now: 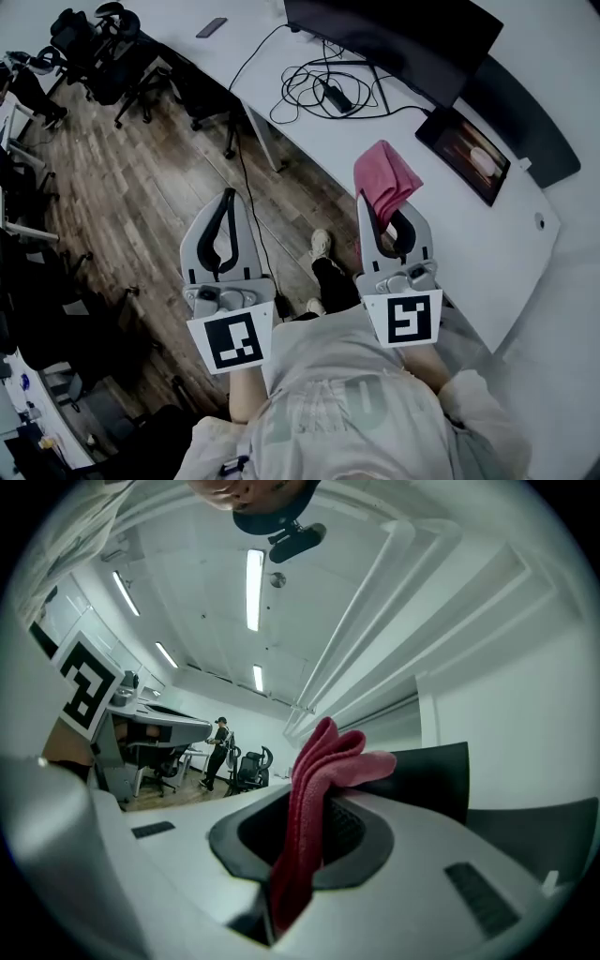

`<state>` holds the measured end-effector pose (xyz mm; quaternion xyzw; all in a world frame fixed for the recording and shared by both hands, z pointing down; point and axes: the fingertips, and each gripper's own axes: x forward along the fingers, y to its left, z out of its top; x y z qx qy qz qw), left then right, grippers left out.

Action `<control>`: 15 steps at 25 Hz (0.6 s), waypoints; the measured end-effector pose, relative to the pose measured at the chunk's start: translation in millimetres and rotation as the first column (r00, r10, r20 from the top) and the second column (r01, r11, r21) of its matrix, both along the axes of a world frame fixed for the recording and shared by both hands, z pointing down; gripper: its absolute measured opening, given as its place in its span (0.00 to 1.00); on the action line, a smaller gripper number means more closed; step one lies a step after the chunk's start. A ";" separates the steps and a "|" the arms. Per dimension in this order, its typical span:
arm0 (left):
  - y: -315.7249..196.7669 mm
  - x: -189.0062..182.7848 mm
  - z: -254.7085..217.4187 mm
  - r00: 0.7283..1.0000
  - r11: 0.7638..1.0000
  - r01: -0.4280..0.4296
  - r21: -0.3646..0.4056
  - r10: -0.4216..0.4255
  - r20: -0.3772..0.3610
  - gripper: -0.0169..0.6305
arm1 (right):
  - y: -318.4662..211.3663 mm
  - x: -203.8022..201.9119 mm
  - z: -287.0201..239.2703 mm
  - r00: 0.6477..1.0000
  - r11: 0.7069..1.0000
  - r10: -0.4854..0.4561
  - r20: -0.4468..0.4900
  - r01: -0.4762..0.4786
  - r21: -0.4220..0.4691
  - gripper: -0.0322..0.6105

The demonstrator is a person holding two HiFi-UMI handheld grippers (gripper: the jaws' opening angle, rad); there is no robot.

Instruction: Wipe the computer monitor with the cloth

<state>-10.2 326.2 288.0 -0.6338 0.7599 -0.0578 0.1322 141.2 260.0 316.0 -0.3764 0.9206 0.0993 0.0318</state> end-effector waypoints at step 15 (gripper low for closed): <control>-264.5 -66.5 -20.2 0.982 0.984 -0.176 -0.011 0.176 0.073 0.03 | -230.2 -116.1 -22.5 1.000 0.997 -0.005 0.007 0.004 0.082 0.14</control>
